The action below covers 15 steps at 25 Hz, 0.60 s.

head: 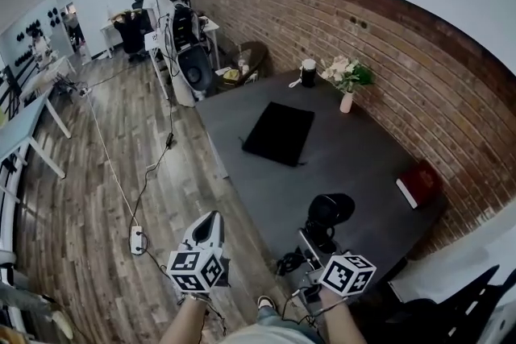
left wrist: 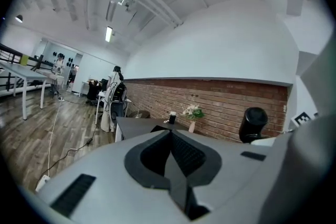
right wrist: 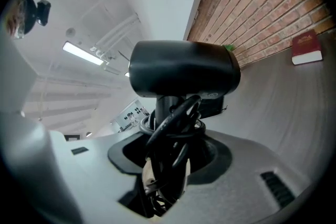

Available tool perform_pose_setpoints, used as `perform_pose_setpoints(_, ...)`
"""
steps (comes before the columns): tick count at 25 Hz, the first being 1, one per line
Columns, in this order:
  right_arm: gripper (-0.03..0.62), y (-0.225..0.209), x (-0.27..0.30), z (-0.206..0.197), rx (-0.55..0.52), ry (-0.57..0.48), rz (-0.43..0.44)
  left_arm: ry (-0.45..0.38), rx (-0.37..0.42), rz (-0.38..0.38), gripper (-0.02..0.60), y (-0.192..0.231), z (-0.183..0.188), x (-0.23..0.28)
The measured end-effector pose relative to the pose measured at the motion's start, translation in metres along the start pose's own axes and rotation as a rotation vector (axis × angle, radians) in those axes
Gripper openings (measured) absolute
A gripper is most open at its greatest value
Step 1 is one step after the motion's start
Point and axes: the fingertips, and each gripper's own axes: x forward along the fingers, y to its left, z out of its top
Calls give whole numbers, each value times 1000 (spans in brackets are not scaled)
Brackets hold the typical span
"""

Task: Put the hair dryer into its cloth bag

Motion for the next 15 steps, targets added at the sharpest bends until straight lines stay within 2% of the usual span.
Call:
perform_pose_setpoints(8,184,-34,29,4,12,-1,-72,81,29,-86,9,-1,-14,83)
perform_pose_setpoints(15,184,-78,26,8,86,-44,-214,112,29,-188,9,-11,-9,153)
